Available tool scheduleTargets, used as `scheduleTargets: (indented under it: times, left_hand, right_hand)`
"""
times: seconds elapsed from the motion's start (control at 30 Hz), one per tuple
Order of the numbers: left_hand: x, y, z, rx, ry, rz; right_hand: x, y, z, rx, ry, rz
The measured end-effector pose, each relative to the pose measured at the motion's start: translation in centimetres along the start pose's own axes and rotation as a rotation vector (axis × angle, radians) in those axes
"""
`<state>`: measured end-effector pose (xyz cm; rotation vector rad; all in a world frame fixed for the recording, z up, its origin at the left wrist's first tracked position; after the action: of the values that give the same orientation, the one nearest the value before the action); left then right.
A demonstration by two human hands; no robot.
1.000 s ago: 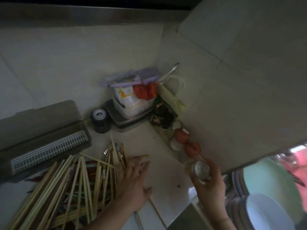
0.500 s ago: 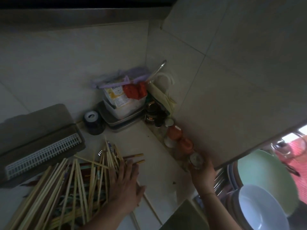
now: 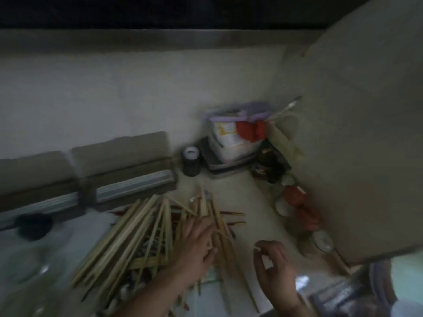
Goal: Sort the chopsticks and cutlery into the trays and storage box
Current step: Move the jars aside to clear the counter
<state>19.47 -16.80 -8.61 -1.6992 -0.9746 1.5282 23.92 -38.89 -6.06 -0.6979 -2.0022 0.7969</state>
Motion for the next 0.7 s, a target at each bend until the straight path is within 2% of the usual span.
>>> scheduleTargets:
  times: [0.17, 0.37, 0.47, 0.6, 0.7]
  left_hand:
    - [5.6, -6.2, 7.1, -0.172, -0.189, 0.088]
    - [9.9, -12.1, 16.1, -0.466, -0.239, 0.067]
    - [11.2, -13.8, 20.0, -0.606, -0.334, -0.014]
    - [12.3, -15.6, 24.1, -0.638, -0.583, -0.133]
    - [13.3, -16.1, 25.8, -0.637, -0.661, -0.137]
  right_hand:
    - [10.9, 6.7, -3.0, 0.300, -0.232, -0.198]
    - [22.7, 12.8, -1.9, 0.566, -0.545, -0.236]
    - [27.2, 15.5, -0.8, 0.680, -0.665, -0.211]
    - [32.1, 17.7, 0.9, 0.776, -0.760, -0.202]
    - [34.7, 19.3, 1.0, 0.760, -0.706, -0.162]
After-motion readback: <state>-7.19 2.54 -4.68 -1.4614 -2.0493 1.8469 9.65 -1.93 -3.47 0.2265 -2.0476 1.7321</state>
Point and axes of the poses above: each hand's wrist, its own z-axis away from the middle knuckle, its own y-axis out of the palm, x = y × z, the point moved 3 cm from there along -z, towards the middle knuckle, and after that the axes turned 12 degrees about z, right-handed, at the moved point
